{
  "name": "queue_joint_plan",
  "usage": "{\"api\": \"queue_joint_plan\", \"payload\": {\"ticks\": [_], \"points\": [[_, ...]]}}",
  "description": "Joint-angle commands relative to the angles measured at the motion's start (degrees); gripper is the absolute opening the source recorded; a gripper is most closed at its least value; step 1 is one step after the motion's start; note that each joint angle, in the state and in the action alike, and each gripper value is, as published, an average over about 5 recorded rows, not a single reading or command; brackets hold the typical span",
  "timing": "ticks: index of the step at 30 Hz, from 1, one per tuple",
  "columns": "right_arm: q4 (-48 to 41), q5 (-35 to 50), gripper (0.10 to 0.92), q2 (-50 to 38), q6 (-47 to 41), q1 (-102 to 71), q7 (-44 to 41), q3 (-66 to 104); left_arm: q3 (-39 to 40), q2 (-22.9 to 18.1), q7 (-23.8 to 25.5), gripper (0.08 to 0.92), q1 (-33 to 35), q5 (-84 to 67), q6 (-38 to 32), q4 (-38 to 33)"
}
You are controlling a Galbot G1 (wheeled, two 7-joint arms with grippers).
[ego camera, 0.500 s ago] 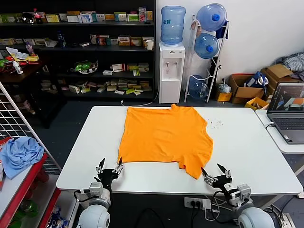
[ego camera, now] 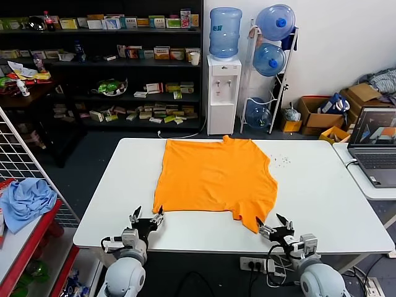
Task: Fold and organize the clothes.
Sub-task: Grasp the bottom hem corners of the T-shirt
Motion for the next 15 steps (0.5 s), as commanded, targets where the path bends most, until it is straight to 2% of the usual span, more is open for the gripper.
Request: {"api": "queue_joint_plan", "payload": {"ticks": [1,5,8,15], "points": [[-0.36,1.06,0.823,0.43,-1.43,1.67,1.12,-0.79,0.51,0.13,-0.03,0.823,-1.86,-1.36,5.12,0.62],[-0.62,1.64,0.817,0.56,-1.97,2.04,1.45,-1.15,0.61,-0.06,-0.43,0.823,-2.85,-1.97,5.68,1.77],[-0.67,1.84,0.768,0.77,-2.3,2.37,1.74,-1.54,0.56,-0.27,-0.7,0.807,-3.47,-2.15,5.95,2.72],[-0.65,2.47,0.571,1.49,-3.21,2.88,2.52,-2.15,0.72,-0.28,-0.46,0.629,-3.23,-1.97,6.23,2.91]]}}
